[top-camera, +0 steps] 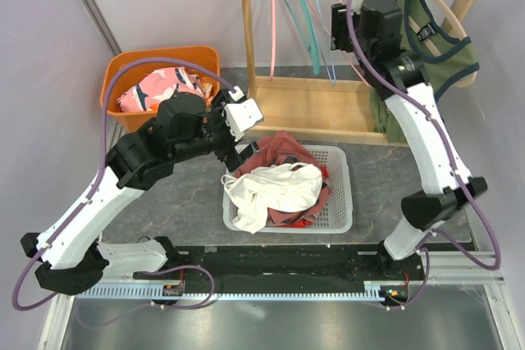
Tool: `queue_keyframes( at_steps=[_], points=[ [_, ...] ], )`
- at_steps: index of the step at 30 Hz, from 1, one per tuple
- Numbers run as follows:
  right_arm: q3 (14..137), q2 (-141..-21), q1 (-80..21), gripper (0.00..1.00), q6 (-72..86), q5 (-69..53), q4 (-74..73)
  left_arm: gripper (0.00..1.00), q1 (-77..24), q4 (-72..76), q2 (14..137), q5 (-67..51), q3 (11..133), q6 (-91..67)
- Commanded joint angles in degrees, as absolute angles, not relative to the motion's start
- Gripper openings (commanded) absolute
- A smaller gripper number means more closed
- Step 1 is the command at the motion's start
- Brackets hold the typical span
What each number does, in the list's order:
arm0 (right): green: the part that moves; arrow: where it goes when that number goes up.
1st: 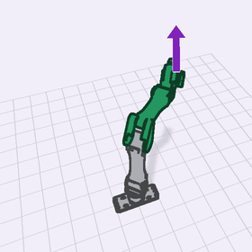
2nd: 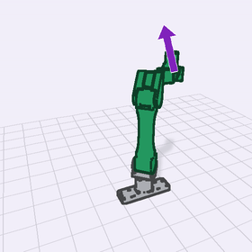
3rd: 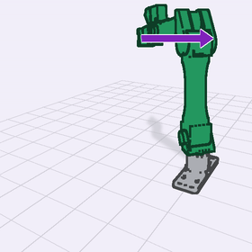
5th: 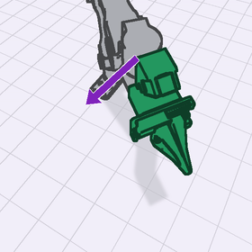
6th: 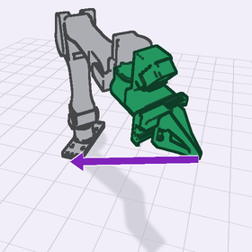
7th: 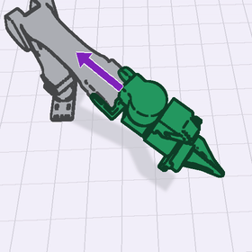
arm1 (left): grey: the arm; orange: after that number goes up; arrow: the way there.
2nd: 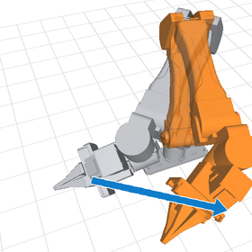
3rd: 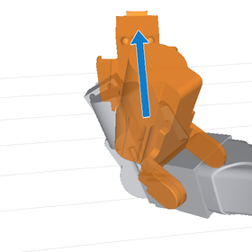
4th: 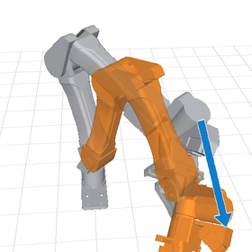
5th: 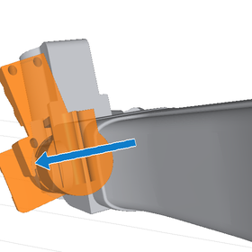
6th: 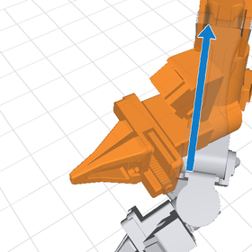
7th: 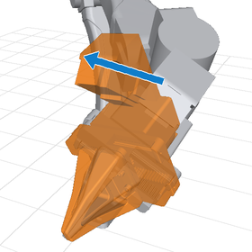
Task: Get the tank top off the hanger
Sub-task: Place the hanger at the clothesline, then pick up the hanger from the clothesline.
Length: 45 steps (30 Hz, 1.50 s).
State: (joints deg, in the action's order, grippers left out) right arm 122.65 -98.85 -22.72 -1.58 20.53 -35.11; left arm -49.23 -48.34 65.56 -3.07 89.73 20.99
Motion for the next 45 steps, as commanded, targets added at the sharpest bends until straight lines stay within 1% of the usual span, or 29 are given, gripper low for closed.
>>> queue_keyframes(
  at_steps=[1,3,5,8,10,12,14,17,21,23,24,27,28,31,40,45],
  points=[
    [118.84,-86.24,-22.59,0.76,0.0,17.23,-33.76,0.98,-49.04,-48.08,64.69,-2.37,91.76,20.65],
    [113.57,-80.28,-22.68,0.88,0.0,19.84,-32.01,0.98,-48.96,-48.16,64.34,-1.59,91.76,20.65],
    [109.62,-75.09,-22.41,0.94,-0.09,22.57,-30.85,0.99,-48.96,-48.34,63.9,-0.88,91.41,20.83],
    [107.49,-71.38,-20.66,0.98,-3.76,30.13,-28.57,0.99,-48.6,-48.69,63.28,-0.44,91.32,20.83],
    [108.19,-71.89,-16.89,0.98,-5.18,34.17,-27.69,0.99,-48.34,-48.78,62.84,-0.79,90.97,20.3],
    [110.21,-74.0,-12.86,0.98,-4.93,33.66,-26.82,0.99,-47.9,-48.78,63.1,-1.58,91.05,19.52],
    [112.49,-76.18,-11.08,0.98,-4.14,34.63,-25.93,0.99,-47.2,-48.78,63.72,-2.63,91.32,19.07],
    [115.48,-78.22,-3.98,0.98,3.58,29.82,-26.63,0.99,-46.41,-48.78,63.9,-3.51,91.23,18.55],
    [115.32,-78.66,6.74,0.98,11.42,26.72,-26.28,0.99,-45.79,-48.6,63.46,-2.99,90.09,18.9],
    [113.48,-78.75,9.74,0.98,16.07,26.29,-26.02,0.99,-45.53,-48.52,63.02,-2.9,89.48,18.98],
    [112.34,-78.58,13.15,0.98,17.74,24.45,-25.15,0.99,-45.44,-48.52,62.93,-2.9,89.04,18.98],
    [104.7,-76.29,17.74,0.98,23.29,15.86,-19.26,0.99,-45.18,-48.34,62.67,-2.64,88.33,19.07],
    [102.15,-75.85,17.84,0.98,23.2,14.34,-18.2,0.99,-45.18,-48.43,62.67,-2.64,88.33,19.07],
    [99.5,-75.15,17.84,0.98,22.15,8.45,-15.47,0.99,-45.0,-48.17,62.93,-2.81,88.42,18.9],
    [98.09,-75.32,18.19,0.98,24.6,-3.51,-14.07,0.99,-43.95,-48.08,63.11,-3.34,89.3,18.28],
    [97.65,-75.5,18.54,0.93,28.81,-8.69,-13.01,0.99,-43.16,-47.9,62.67,-3.25,89.03,18.19]
  ],
)
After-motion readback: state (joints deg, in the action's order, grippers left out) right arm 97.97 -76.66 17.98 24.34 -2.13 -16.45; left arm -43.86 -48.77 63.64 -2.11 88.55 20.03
